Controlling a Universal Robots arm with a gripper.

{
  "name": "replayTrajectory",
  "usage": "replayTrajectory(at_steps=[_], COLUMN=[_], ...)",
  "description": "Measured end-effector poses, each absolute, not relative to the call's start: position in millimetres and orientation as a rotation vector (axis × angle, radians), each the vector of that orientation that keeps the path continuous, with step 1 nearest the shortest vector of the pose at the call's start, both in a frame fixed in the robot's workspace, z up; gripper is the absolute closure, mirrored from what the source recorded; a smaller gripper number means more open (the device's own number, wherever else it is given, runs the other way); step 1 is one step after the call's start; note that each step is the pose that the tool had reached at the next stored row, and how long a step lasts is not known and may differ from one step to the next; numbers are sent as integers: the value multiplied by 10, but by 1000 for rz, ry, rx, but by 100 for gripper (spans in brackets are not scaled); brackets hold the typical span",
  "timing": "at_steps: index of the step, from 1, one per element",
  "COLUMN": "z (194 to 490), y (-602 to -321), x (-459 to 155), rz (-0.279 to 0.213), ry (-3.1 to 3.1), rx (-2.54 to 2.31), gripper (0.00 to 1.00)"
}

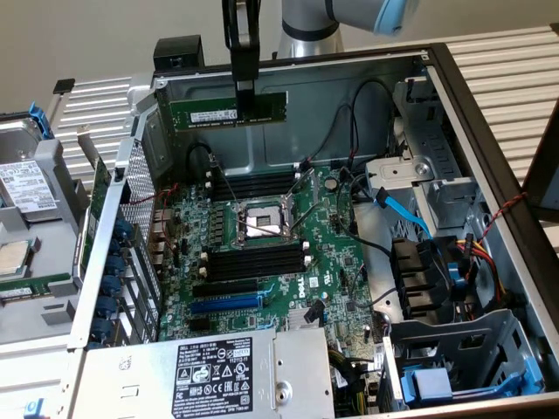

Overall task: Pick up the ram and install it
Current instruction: 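Pick up the ram and move it above insertion slot, then insert the ram into the slot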

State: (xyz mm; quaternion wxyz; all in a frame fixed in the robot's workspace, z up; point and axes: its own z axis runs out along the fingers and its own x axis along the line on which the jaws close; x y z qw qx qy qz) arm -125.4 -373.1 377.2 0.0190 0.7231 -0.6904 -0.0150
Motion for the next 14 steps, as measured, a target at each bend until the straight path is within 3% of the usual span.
replayTrajectory(at_steps=[14], z=[3765], y=[-3731], x=[-1250], rz=[-37], ry=[-2142], rx=[2237], gripper=[87])
